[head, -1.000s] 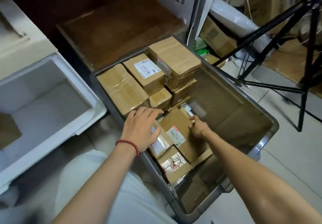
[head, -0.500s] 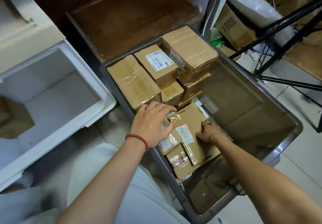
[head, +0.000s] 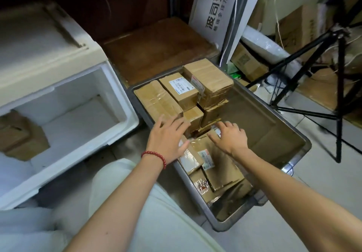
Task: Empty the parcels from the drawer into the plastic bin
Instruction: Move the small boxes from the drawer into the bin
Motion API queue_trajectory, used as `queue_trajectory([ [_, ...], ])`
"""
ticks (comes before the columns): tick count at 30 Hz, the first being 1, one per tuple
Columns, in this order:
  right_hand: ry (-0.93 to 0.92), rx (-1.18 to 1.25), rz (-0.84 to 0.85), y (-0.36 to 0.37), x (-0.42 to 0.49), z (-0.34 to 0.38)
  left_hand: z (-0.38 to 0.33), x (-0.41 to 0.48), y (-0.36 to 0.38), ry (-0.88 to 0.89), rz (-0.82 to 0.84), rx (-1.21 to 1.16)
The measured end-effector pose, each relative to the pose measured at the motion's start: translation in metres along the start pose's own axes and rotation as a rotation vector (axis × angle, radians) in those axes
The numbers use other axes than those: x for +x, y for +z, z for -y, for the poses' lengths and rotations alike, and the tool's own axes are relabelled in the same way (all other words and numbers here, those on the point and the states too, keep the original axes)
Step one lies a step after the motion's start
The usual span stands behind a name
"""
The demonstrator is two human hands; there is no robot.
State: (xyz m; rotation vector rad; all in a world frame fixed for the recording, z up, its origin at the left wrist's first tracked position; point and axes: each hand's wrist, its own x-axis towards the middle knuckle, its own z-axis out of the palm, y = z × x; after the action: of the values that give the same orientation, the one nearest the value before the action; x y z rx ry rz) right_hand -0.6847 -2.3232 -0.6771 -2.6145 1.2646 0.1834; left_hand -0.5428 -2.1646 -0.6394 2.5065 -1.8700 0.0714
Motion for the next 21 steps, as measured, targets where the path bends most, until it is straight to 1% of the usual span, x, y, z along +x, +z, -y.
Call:
queue_trajectory([
  [4,-0.084,0.02,-0.079,-0.031,-0.004,0.035,0.036,-0.029,-0.026,-0.317,-0.002,-0.13],
  [6,-0.149,0.024,-0.117,-0.044,-0.008,0.06,0.059,-0.051,-0.04,-0.415,0.005,-0.149],
  [8,-0.221,0.048,-0.131,-0.056,-0.013,0.091,0.082,-0.078,-0.053,-0.498,0.002,-0.135],
  [12,-0.363,0.084,-0.092,-0.07,-0.031,0.166,0.12,-0.138,-0.068,-0.659,-0.013,-0.109],
  [17,-0.56,0.136,-0.088,-0.059,-0.063,0.249,0.147,-0.202,-0.076,-0.805,-0.033,-0.069],
  [21,-0.626,0.163,-0.053,-0.043,-0.085,0.302,0.165,-0.231,-0.071,-0.915,-0.012,-0.086],
])
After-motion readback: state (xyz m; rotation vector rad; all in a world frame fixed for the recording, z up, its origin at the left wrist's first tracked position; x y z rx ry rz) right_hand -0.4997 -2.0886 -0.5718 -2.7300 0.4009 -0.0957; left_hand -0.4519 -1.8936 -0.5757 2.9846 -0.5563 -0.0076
